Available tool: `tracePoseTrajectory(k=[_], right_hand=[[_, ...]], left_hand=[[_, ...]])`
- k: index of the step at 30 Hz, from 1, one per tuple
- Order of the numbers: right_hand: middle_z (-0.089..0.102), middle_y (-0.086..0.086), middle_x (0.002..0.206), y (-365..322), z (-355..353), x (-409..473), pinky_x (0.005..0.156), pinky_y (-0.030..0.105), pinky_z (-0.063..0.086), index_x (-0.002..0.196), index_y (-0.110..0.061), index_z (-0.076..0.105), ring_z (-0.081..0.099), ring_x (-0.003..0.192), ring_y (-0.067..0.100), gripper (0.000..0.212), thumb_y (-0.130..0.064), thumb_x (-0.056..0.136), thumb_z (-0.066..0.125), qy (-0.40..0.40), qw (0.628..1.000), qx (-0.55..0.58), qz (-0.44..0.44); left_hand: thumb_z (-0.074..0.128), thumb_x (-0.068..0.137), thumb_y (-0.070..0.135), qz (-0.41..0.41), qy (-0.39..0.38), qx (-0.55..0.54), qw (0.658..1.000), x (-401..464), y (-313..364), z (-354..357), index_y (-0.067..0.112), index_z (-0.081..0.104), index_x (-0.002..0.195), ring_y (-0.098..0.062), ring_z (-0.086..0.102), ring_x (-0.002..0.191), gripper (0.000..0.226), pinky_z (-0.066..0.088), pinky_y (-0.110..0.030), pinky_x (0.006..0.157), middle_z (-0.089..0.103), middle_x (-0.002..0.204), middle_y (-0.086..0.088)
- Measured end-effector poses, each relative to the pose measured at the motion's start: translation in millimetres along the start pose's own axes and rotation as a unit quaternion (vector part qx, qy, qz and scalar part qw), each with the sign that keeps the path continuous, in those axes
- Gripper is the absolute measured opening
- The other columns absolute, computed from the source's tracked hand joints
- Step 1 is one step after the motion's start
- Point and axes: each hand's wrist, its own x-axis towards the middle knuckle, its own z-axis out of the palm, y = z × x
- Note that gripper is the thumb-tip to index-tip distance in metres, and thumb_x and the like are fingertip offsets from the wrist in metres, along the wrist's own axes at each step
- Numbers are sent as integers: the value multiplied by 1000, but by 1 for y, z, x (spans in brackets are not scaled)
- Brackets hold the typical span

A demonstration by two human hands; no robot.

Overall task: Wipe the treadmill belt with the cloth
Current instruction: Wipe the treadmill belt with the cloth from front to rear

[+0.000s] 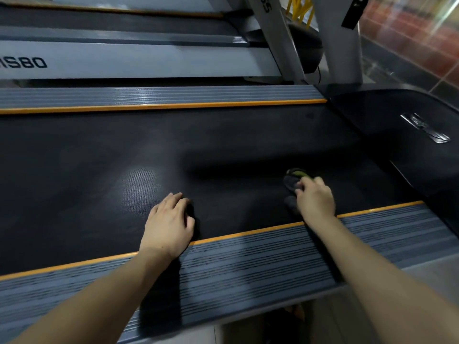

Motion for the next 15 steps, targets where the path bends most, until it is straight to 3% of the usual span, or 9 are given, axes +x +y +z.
tracePoseTrajectory(k=[2,4,7,10,12,15], right_hand=[[52,9,104,-21,7,-11,74,37,45,98,-21,67,53,90,35,9,-24,90,63,18,999,-7,31],[53,9,103,-72,21,-38,74,36,45,97,-23,68,54,90,34,9,-24,88,64,13,999,28,8],[50,3,104,-139,32,-85,73,37,48,96,-28,66,49,95,27,8,-26,89,62,-58,986,93,-125],[49,1,105,-124,24,-78,68,39,51,99,-30,64,49,97,26,9,-30,91,59,-92,964,106,-226],[51,2,102,-82,18,-51,65,35,50,97,-30,67,53,93,28,10,-31,88,62,-71,977,63,-193],[51,5,100,-11,5,-7,67,34,47,95,-29,69,56,91,33,8,-28,89,65,-19,998,27,-50]], left_hand=[[50,93,28,1,-6,7,1000,0,-1,2,20,59,132,-20,35,147,41,31,-39,117,49,151,0],[51,93,28,3,-8,8,1000,2,-1,2,19,59,132,-21,35,147,41,30,-39,118,48,153,-1],[44,91,33,1,-3,11,1000,1,-1,1,19,61,131,-22,38,145,45,32,-41,117,50,151,-2],[47,92,32,0,-9,15,1000,1,-2,1,18,61,132,-22,38,145,44,33,-41,117,51,151,-2],[51,93,29,-2,-6,14,1000,2,-3,1,18,61,131,-22,40,144,41,34,-41,117,51,150,-2],[51,93,28,-3,-3,11,1000,1,-3,0,19,62,129,-23,42,142,39,35,-41,116,52,148,-1]])
